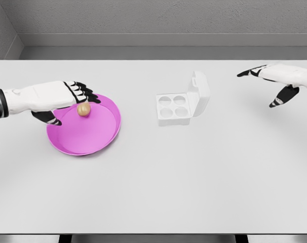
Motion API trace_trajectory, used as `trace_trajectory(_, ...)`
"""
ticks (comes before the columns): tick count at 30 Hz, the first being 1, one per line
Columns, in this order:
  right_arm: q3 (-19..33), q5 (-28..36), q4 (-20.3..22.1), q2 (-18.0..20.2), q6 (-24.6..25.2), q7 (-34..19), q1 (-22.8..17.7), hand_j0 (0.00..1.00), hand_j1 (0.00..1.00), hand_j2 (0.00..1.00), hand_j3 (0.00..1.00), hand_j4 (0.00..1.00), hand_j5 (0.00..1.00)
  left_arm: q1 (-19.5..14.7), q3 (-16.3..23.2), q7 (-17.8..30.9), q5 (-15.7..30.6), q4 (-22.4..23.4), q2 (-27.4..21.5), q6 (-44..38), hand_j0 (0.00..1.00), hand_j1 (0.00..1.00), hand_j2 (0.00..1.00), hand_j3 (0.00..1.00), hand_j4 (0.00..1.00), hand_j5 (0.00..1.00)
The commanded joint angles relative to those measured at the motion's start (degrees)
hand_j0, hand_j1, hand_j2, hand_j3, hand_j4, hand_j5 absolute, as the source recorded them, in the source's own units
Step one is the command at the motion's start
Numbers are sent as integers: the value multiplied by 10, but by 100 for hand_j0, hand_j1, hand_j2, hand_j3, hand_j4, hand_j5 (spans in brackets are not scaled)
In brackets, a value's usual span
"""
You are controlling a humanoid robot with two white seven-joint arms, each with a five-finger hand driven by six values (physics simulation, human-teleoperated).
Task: Pack egg into the box and close the box lid
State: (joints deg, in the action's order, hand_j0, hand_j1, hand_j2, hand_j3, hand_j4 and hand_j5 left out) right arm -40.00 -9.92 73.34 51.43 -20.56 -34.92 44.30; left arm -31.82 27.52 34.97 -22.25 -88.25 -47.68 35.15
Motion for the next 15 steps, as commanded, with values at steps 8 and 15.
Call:
trace_trajectory(8,-24,7,-9,16,-7,-1,0,100,100,100,100,100,100,-13,24,0,114,77,31,-2,100,100,100,100,100,100)
trace_trajectory(15,-67,6,-5,23,-14,-1,6,100,100,100,100,100,100,-25,25,0,115,112,25,-2,100,100,100,100,100,100)
